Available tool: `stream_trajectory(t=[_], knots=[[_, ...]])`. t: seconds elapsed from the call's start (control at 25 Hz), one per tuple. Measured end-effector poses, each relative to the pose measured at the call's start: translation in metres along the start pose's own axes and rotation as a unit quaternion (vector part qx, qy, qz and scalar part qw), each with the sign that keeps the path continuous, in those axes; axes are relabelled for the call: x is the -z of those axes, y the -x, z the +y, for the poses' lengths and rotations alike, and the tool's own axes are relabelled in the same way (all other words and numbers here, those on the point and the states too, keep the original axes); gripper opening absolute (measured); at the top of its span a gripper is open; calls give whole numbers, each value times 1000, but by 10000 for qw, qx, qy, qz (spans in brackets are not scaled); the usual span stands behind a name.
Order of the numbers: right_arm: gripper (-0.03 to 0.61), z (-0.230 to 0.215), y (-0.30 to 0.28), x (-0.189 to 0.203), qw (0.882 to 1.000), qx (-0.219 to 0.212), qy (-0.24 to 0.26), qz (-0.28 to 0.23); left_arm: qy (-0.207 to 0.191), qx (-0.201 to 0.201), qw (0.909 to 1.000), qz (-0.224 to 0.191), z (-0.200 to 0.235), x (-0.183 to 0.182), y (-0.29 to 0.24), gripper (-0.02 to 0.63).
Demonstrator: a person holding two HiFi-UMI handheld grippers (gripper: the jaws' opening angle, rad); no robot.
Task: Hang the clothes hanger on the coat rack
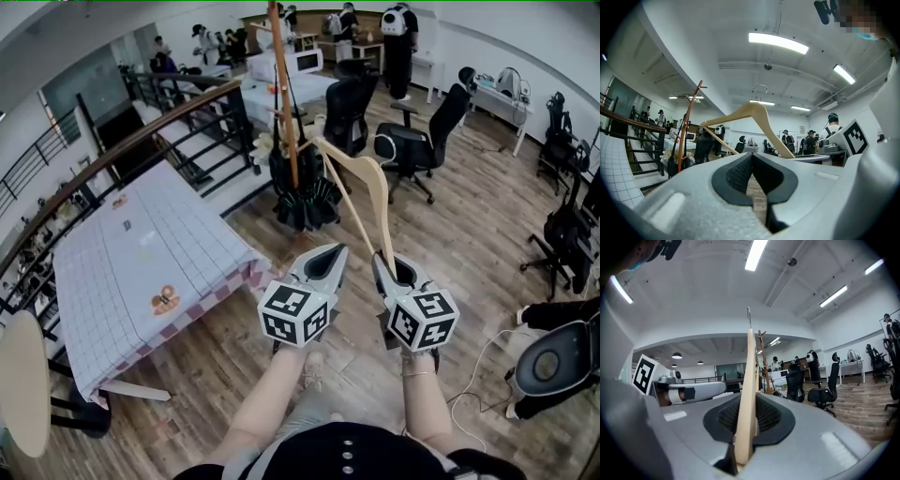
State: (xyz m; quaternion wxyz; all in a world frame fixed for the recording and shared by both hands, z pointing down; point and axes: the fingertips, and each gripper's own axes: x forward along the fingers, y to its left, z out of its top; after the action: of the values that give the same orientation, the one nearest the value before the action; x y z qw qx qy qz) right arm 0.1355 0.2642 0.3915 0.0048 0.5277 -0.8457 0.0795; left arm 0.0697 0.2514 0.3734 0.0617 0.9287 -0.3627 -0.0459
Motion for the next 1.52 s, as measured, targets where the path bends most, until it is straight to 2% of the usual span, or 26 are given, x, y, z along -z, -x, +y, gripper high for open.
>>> stream_trajectory(t=[0.24, 0.48, 0.64, 0.84, 1.04, 1.2, 1.52], knots=[[40, -28, -66, -7, 9999, 22, 99, -51, 30, -45, 9997, -247, 64, -16, -40, -5], [40, -53, -149, -34, 9997, 117, 111, -165, 32, 85, 9992, -377, 135, -43, -98, -5], [40, -70, -193, -53, 9989, 265, 82, -381, -151, 228, 9987, -440, 169, -60, -129, -5], [40, -84, -236, -63, 9980, 378, 28, -513, -260, 359, 9983, -367, 203, -65, -156, -5], [40, -91, -270, -57, 9982, 399, -42, -440, -353, 369, 9984, -262, 235, -63, -170, -5], [40, -99, -286, -51, 9986, 363, -71, -384, -301, 283, 9988, -270, 251, -58, -179, -5], [40, -113, -355, -54, 9983, 434, -122, -365, -161, 157, 9995, -223, 322, -58, -206, -5]])
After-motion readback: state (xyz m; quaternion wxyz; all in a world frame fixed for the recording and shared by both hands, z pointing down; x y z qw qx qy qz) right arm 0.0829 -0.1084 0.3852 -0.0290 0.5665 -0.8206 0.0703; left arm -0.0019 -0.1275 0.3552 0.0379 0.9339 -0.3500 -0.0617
